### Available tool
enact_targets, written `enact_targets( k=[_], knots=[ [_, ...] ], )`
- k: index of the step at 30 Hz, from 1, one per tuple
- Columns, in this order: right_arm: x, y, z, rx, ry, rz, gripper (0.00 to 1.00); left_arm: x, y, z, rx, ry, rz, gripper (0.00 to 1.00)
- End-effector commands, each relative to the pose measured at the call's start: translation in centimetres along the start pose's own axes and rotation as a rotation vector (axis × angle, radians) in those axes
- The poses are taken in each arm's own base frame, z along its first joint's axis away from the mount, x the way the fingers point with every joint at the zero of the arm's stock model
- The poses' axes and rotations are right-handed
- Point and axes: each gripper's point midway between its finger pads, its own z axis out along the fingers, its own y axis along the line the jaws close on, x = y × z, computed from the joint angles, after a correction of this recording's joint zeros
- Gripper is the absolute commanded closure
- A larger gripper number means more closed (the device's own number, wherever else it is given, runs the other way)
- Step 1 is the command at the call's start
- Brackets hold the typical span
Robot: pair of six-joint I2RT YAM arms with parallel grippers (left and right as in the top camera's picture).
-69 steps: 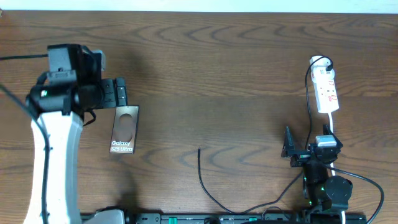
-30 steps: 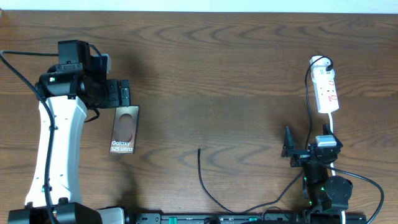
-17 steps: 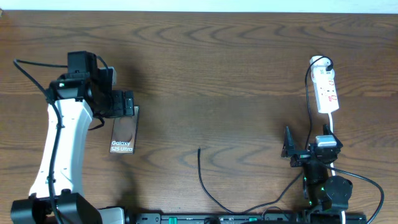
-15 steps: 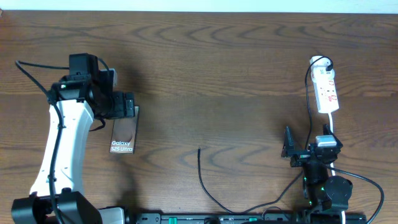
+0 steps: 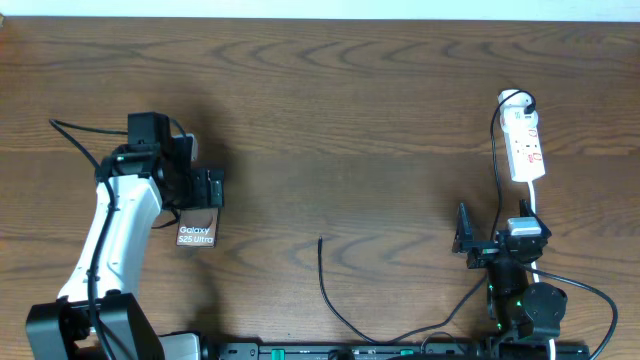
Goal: Plug charger to phone and switch on socket
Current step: 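Lower the left gripper onto the phone, aligning fingers with its sides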
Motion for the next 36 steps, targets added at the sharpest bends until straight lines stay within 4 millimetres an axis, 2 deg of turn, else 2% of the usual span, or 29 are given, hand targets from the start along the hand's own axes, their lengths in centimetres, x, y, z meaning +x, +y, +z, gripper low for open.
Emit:
enact_targets(
  k=[1,19,23,29,36],
  knots=[
    [0.1,-0.2,0.0,0.011,0.005,0.014,0.01,0.7,0.0,0.9,0.011,0.021,-0.018,0.02],
    [0.1,-0.2,0.0,0.011,0.005,0.014,0.01,2.0,1.2,2.5,-0.047,0.044,-0.015,0.02],
    [0.1,-0.2,0.0,0.011,0.005,0.014,0.01,2.2,2.0,3.3,-0.087,0.071,-0.01,0.02],
    [0.1,-0.2,0.0,0.011,0.005,0.014,0.01,2.6,2.1,4.7,-0.085,0.113,-0.006,0.02],
    [0.1,-0.2,0.0,0.011,0.005,0.014,0.01,2.2,2.1,5.1,-0.084,0.101,0.018,0.02]
  ],
)
